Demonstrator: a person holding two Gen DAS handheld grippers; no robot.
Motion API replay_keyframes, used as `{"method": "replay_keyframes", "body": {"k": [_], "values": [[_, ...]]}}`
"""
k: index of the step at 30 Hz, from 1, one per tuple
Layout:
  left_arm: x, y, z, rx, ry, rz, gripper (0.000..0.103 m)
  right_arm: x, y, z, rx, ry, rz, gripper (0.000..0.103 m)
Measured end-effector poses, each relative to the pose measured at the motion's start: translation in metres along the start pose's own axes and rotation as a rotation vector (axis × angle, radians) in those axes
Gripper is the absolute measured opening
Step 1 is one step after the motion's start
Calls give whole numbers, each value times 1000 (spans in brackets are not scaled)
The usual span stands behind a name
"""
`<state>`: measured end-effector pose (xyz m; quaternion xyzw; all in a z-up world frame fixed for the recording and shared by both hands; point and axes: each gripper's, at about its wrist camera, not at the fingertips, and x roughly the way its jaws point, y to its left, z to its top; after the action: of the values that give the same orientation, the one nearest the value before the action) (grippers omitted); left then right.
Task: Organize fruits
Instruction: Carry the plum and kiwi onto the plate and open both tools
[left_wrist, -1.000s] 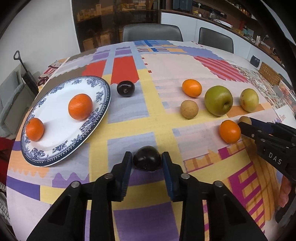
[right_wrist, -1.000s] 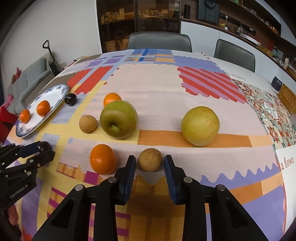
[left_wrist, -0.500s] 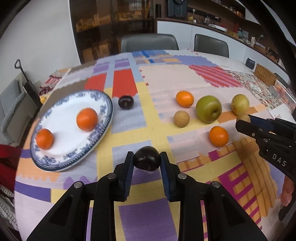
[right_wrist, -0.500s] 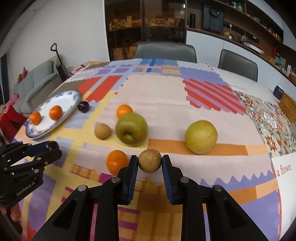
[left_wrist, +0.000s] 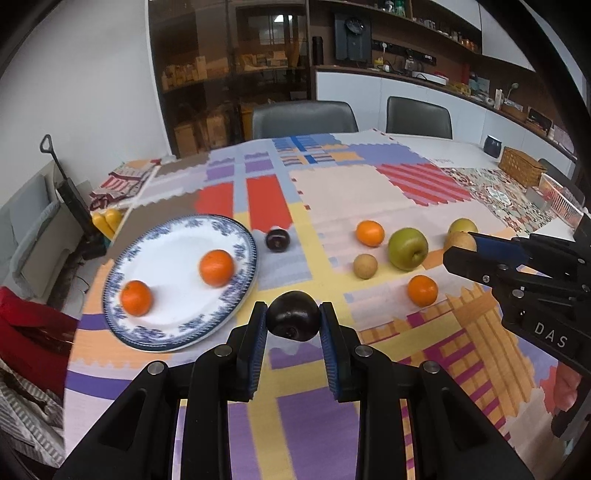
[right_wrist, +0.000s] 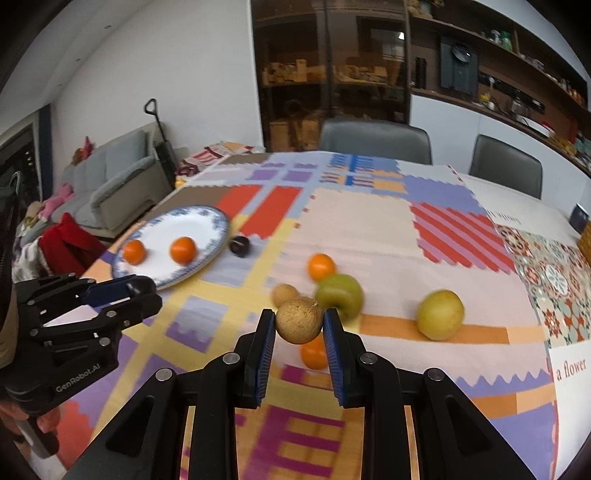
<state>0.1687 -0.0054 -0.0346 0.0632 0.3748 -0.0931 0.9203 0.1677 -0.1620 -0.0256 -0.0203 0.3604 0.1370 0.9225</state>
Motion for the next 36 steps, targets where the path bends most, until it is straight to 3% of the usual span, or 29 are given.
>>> {"method": "replay_keyframes", "body": {"k": [18,36], "values": [[-19,74,7,-64,-45,63,28,20,77,48,-105,-23,163,28],[40,152,32,-98,37,83,28,107,136,102,-156,89,228,28]]}}
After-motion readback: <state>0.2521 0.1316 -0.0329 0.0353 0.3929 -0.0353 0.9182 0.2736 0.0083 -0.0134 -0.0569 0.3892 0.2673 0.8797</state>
